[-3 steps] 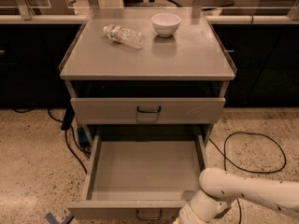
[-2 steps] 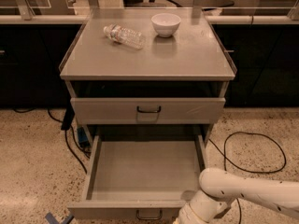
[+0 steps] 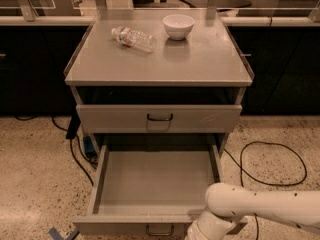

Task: Close middle drawer

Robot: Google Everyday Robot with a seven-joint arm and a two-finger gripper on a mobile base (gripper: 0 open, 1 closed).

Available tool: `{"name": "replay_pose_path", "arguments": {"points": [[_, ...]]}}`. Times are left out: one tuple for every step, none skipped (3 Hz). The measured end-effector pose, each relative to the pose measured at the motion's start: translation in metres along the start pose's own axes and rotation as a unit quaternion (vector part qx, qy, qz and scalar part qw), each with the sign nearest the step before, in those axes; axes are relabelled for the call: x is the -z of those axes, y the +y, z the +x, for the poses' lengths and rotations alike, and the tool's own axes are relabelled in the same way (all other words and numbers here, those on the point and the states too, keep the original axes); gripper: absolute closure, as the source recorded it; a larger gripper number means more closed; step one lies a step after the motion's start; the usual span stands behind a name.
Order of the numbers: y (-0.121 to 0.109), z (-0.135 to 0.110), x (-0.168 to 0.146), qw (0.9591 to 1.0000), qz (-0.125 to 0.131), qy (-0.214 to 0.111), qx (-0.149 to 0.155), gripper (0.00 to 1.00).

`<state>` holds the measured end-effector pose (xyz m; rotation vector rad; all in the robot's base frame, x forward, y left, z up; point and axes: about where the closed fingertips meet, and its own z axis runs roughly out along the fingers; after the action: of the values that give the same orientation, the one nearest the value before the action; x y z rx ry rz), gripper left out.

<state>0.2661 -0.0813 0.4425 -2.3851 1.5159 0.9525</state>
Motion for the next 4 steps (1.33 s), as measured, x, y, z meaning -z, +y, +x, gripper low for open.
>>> {"name": "replay_pose_path", "arguments": {"points": [[-0.0029,0.0037,-0.0058,0.9979,0.007,0.064,0.011,1.00],[-0.0029,0.0037,-0.0058,0.9979,0.007,0.064,0.011,1.00],[-0.0021,0.0029,-0.0071,0.9973,0.007,0.072,0.014,1.00],[-0.0046,-0.0015,-0.0094,0.9925,0.009,0.118,0.032,1.00]]}}
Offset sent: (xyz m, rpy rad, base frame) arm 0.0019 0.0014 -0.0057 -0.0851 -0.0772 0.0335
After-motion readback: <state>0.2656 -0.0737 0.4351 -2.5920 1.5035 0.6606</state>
